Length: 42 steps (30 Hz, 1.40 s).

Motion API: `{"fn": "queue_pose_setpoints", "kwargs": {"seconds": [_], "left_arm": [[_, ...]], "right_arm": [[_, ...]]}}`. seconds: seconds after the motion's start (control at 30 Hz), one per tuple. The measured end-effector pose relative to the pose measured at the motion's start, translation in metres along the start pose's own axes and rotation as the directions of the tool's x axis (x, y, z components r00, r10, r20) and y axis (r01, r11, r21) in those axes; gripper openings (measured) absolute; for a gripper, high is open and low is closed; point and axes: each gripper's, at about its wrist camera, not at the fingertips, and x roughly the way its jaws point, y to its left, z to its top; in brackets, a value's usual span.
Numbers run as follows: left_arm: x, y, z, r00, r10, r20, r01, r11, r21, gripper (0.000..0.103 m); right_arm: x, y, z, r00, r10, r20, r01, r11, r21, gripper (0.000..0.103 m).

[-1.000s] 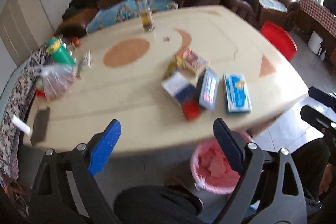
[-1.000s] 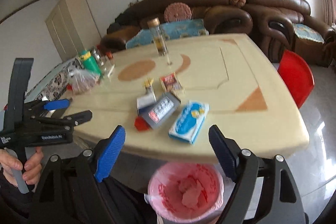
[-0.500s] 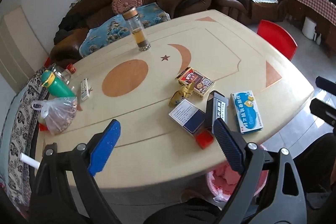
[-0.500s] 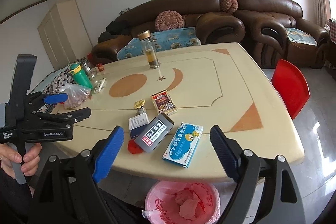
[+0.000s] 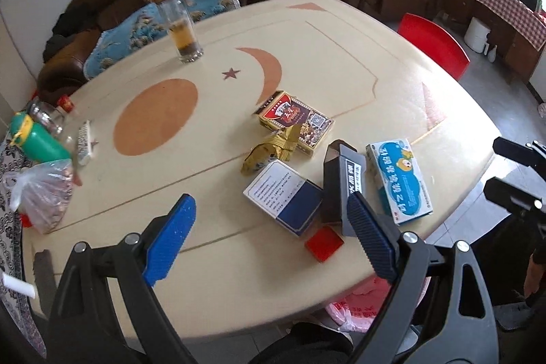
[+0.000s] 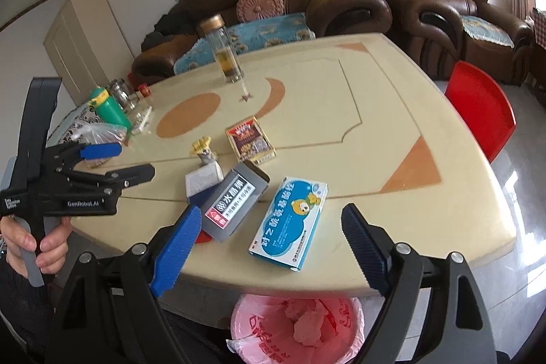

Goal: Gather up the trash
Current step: 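Grasp the gold snack wrapper with the left tool while the right tool grasps the blue medicine box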

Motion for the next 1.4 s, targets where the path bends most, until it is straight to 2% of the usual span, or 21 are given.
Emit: {"fn": "queue_pose_setpoints", "kwargs": {"seconds": [0.3,0.47,0.63,0.77,0.87,1.0,1.1,1.23,1.4], "left_arm": [[0.044,0.004,0.014,0.999,-0.048,0.010,0.047,0.996,0.073,0.088],[0.069,0.004,0.021,0.995,-0.095,-0.010,0.096,0.992,0.087,0.088],[0.089,0.006,0.026,0.993,-0.114,-0.016,0.115,0.988,0.102,0.088],[0.102,0.008,0.029,0.991,-0.130,-0.016,0.131,0.986,0.104,0.088],[0.109,0.012,0.030,0.989,-0.150,-0.008,0.150,0.984,0.092,0.088],[0.118,0.013,0.029,0.983,-0.184,-0.001,0.183,0.978,0.100,0.088],[0.124,0.014,0.029,0.981,-0.193,0.002,0.192,0.976,0.102,0.087],[0.131,0.015,0.033,0.971,-0.239,0.006,0.238,0.967,0.092,0.073],[0.135,0.010,0.030,0.971,-0.238,0.014,0.235,0.964,0.121,0.067]], "right_arm": [[0.056,-0.011,-0.017,0.996,-0.020,-0.091,0.025,0.998,0.056,0.082],[0.083,-0.017,-0.026,0.991,-0.025,-0.133,0.037,0.996,0.087,0.082],[0.102,-0.021,-0.031,0.987,-0.036,-0.158,0.053,0.993,0.105,0.082],[0.110,-0.019,-0.033,0.986,-0.069,-0.149,0.083,0.993,0.089,0.082],[0.112,-0.015,-0.035,0.988,-0.090,-0.121,0.101,0.991,0.083,0.082],[0.115,-0.003,-0.040,0.983,-0.164,-0.087,0.166,0.986,0.012,0.082],[0.115,-0.001,-0.042,0.982,-0.180,-0.061,0.181,0.983,0.012,0.082],[0.119,0.007,-0.048,0.973,-0.229,-0.032,0.227,0.973,-0.048,0.082],[0.116,0.007,-0.054,0.974,-0.228,0.013,0.228,0.972,-0.056,0.082]]}}
